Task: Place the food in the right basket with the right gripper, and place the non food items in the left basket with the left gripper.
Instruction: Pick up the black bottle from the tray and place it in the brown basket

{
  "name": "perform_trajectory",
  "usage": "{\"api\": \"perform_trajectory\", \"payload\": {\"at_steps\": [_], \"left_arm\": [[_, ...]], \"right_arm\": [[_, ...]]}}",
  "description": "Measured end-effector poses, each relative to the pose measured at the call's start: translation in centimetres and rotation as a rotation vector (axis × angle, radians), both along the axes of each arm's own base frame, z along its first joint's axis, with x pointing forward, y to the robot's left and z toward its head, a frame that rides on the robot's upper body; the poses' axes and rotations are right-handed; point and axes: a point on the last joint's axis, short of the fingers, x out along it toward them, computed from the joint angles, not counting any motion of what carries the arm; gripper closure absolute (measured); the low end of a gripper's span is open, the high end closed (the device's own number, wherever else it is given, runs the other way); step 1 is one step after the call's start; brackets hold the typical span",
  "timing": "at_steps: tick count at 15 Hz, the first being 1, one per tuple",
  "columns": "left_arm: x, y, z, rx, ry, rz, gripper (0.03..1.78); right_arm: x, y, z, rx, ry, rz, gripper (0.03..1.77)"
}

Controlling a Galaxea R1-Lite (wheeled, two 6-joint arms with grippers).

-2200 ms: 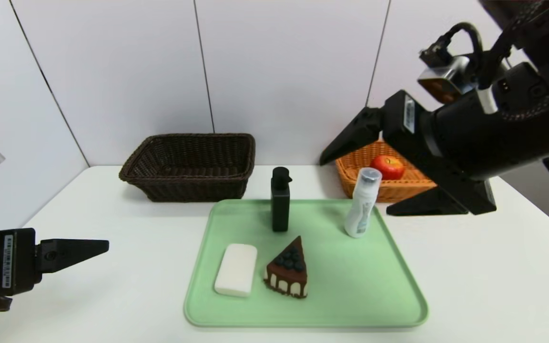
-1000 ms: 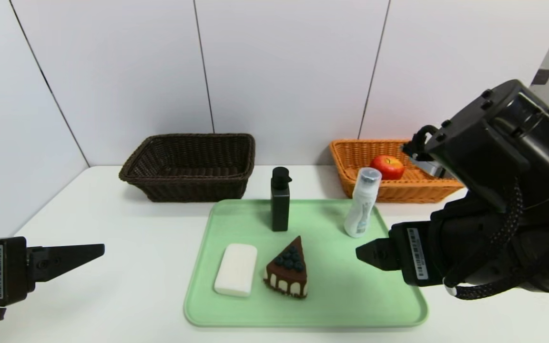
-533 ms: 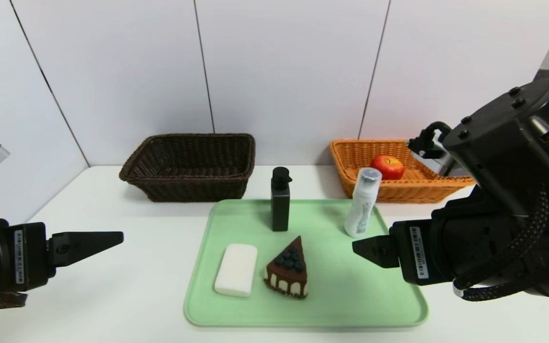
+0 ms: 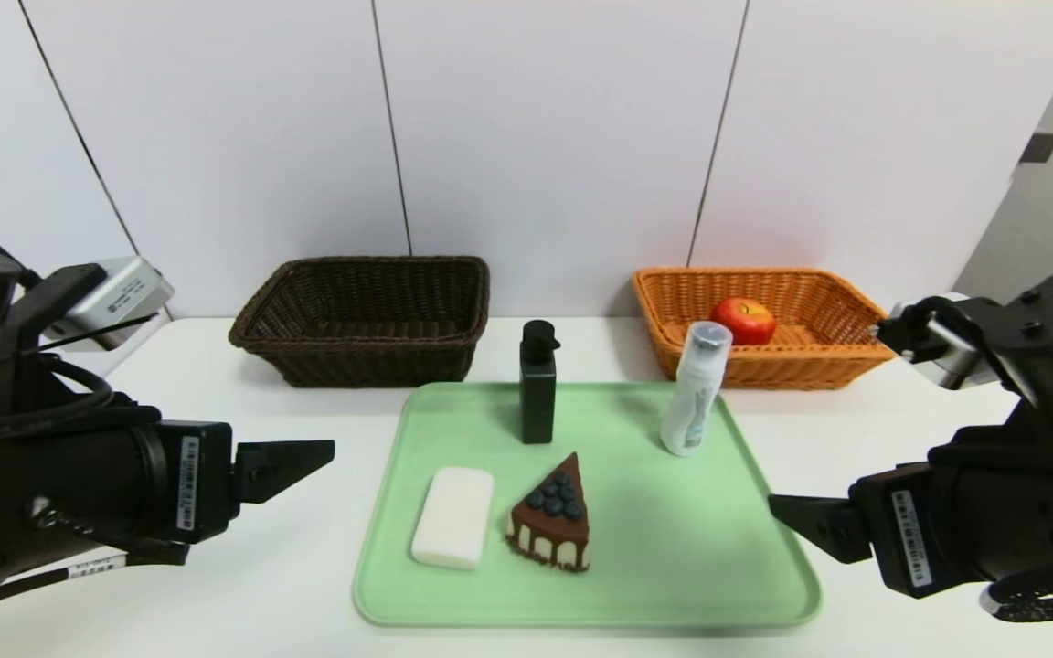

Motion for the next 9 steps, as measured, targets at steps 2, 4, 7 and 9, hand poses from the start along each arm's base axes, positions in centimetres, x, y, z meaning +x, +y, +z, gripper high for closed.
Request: {"api": "perform_trajectory", "payload": {"at_steps": [2, 4, 7, 9], "left_arm": [[0.7, -1.4, -0.5, 0.019, -0.03, 0.003, 0.12], [1.6, -3.2, -1.3, 0.044, -0.069, 0.022, 0.12], [2.9, -6.1, -2.4, 0.043, -0.118, 0.019, 0.12], [3.8, -7.8, -2.7, 0.056, -0.122, 0.018, 0.12]], "right_arm": [[0.0, -1.6, -0.2, -0.002, -0.077, 0.013, 0.1], [0.5, -3.0, 0.2, 0.018, -0.121, -0.036, 0.1], [1.6, -5.6, 0.2, -0.009, -0.129, -0.14, 0.1], [2.3, -6.7, 0.7, 0.004, -0.168, -0.192, 0.1]]}}
